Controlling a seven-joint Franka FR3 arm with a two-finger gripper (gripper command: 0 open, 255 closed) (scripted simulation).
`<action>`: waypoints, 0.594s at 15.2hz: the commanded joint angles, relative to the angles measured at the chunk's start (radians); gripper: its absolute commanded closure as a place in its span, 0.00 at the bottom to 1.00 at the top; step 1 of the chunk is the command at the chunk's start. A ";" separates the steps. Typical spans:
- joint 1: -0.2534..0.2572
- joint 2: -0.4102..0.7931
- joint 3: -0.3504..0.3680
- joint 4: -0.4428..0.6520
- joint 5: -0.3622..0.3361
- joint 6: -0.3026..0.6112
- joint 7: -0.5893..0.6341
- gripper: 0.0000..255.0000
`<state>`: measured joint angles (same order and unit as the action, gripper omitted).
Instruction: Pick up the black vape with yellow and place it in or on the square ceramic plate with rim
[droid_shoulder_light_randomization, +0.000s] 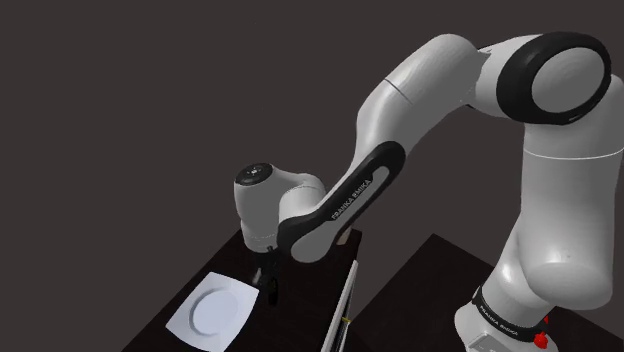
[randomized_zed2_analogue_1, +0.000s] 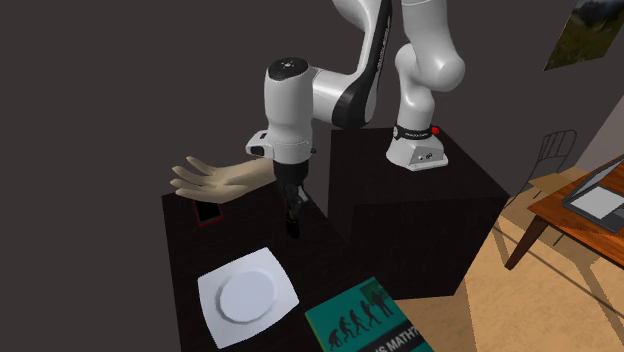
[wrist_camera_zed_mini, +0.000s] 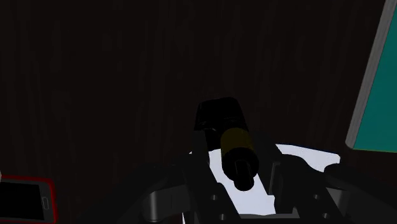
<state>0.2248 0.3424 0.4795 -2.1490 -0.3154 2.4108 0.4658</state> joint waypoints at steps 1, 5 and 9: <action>-0.008 -0.026 0.011 -0.001 0.020 -0.022 -0.015 1.00; -0.003 -0.020 0.016 0.053 0.029 -0.070 -0.020 1.00; 0.054 0.104 0.001 0.267 -0.008 -0.175 0.005 1.00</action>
<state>0.2692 0.4263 0.4814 -1.9297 -0.3209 2.2657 0.4700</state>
